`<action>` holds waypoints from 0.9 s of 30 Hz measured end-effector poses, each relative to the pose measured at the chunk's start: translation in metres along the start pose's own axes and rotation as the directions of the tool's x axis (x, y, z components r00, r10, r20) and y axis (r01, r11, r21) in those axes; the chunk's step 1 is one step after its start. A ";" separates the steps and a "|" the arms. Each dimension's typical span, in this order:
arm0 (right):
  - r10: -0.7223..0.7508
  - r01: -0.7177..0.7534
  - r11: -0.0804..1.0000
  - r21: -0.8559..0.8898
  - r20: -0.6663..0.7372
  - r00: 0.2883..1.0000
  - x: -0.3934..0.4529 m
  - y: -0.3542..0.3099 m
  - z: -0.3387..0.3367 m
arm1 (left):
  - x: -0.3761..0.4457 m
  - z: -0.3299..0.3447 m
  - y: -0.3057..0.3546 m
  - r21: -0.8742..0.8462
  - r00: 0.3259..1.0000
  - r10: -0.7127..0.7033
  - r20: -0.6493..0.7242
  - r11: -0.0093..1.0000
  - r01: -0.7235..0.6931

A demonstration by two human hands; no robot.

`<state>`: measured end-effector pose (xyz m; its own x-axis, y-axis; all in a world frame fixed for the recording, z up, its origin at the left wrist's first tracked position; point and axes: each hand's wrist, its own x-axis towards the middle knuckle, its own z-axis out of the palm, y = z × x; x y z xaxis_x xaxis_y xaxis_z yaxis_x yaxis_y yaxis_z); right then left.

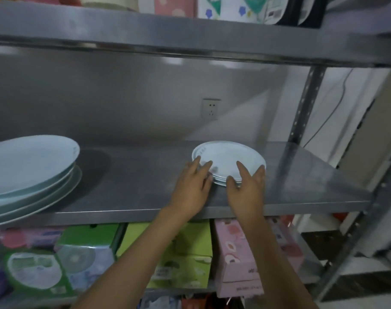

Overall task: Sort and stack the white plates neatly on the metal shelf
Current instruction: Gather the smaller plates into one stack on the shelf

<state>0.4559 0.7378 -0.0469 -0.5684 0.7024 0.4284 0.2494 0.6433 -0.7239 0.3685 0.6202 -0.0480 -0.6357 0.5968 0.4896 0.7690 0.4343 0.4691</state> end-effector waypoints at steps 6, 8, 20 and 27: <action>0.026 -0.020 0.998 -0.059 0.103 0.994 0.007 0.015 -0.014 | 0.006 0.016 -0.006 0.064 1.000 -0.021 -0.001 0.998 0.021; 0.033 -0.028 0.999 -0.046 0.118 0.992 0.008 0.016 -0.017 | 0.004 0.016 -0.004 0.076 1.000 -0.014 0.006 0.997 0.014; -0.050 0.047 0.982 0.184 0.011 0.999 -0.009 0.010 -0.031 | -0.002 0.012 -0.002 -0.159 0.990 0.047 -0.133 0.985 -0.068; -0.154 0.160 0.910 0.383 -0.046 0.987 -0.024 -0.001 -0.033 | -0.017 -0.001 0.005 -0.409 0.957 -0.039 -0.287 0.909 -0.085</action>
<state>0.4953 0.7302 -0.0381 -0.5633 0.6081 0.5594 -0.1647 0.5807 -0.7972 0.3826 0.6112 -0.0530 -0.6580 0.3608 0.6610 0.7253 0.0678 0.6851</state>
